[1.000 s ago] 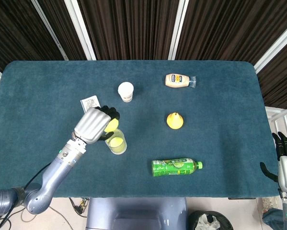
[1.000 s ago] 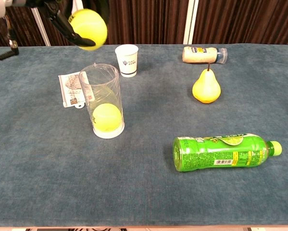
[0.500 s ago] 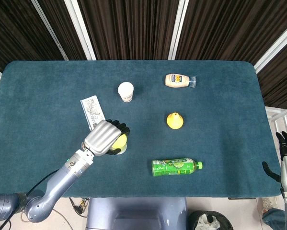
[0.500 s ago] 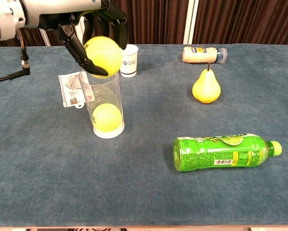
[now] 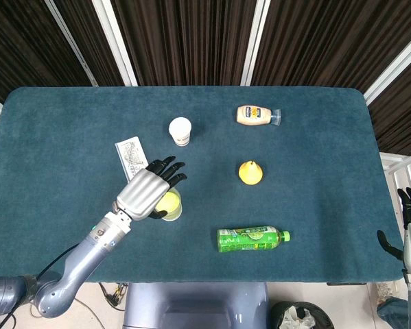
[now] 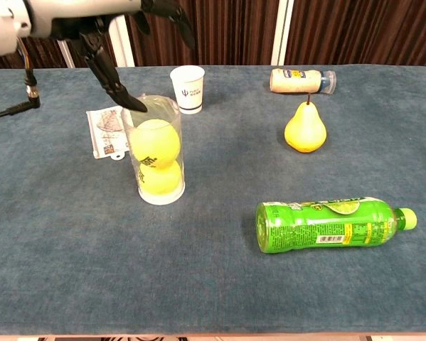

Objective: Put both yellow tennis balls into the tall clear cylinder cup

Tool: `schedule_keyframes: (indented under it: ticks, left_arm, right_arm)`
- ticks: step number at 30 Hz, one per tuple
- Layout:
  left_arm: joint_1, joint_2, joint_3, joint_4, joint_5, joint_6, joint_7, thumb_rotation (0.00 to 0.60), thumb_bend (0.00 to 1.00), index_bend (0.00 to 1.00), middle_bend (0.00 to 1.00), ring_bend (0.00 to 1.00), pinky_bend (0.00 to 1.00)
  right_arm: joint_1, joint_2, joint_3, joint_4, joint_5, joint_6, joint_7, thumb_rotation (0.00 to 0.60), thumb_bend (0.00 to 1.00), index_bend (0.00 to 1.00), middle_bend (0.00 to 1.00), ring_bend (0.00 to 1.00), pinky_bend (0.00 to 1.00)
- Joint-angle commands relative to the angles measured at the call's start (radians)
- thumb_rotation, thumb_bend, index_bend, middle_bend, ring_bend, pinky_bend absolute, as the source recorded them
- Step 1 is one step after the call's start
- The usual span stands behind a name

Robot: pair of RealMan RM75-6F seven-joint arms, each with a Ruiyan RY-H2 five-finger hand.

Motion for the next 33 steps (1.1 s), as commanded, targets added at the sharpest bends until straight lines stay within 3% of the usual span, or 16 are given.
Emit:
schedule_keyframes:
  ticks: [1, 5, 10, 14, 20, 26, 33]
  left_arm:
    - [0.043, 0.044, 0.019, -0.037, 0.049, 0.06, 0.003, 0.6, 0.0, 0.23, 0.1, 0.02, 0.18]
    - [0.132, 0.111, 0.068, -0.067, 0.156, 0.15, -0.046, 0.6, 0.0, 0.23, 0.1, 0.02, 0.18]
    - [0.27, 0.197, 0.178, -0.027, 0.327, 0.26, -0.139, 0.6, 0.0, 0.21, 0.1, 0.02, 0.18]
    - [0.382, 0.222, 0.246, 0.057, 0.441, 0.375, -0.217, 0.6, 0.0, 0.21, 0.09, 0.02, 0.18]
    - [0.536, 0.19, 0.322, 0.239, 0.549, 0.526, -0.376, 0.6, 0.0, 0.21, 0.09, 0.02, 0.17]
    - [0.634, 0.125, 0.338, 0.435, 0.529, 0.575, -0.531, 0.6, 0.0, 0.2, 0.08, 0.02, 0.16]
    - [0.675, 0.078, 0.316, 0.544, 0.494, 0.558, -0.614, 0.6, 0.0, 0.19, 0.07, 0.02, 0.14]
  right_arm:
    - [-0.001, 0.0, 0.0, -0.001, 0.0, 0.001, 0.0, 0.6, 0.34, 0.08, 0.08, 0.11, 0.05]
    - [-0.001, 0.0, 0.001, -0.004, 0.002, 0.002, -0.001, 0.6, 0.34, 0.08, 0.08, 0.11, 0.05]
    - [-0.003, -0.001, -0.003, -0.009, -0.008, 0.008, -0.013, 0.6, 0.34, 0.08, 0.08, 0.11, 0.05]
    - [0.002, 0.008, -0.017, -0.006, -0.031, -0.005, -0.011, 0.6, 0.34, 0.08, 0.08, 0.11, 0.05]
    - [0.007, 0.014, -0.028, 0.007, -0.063, -0.012, 0.012, 0.6, 0.34, 0.08, 0.08, 0.11, 0.05]
    - [0.013, 0.028, -0.043, 0.027, -0.108, -0.019, 0.06, 0.6, 0.34, 0.08, 0.08, 0.11, 0.05]
    - [0.019, 0.036, -0.059, 0.051, -0.158, -0.017, 0.103, 0.6, 0.34, 0.08, 0.08, 0.11, 0.05]
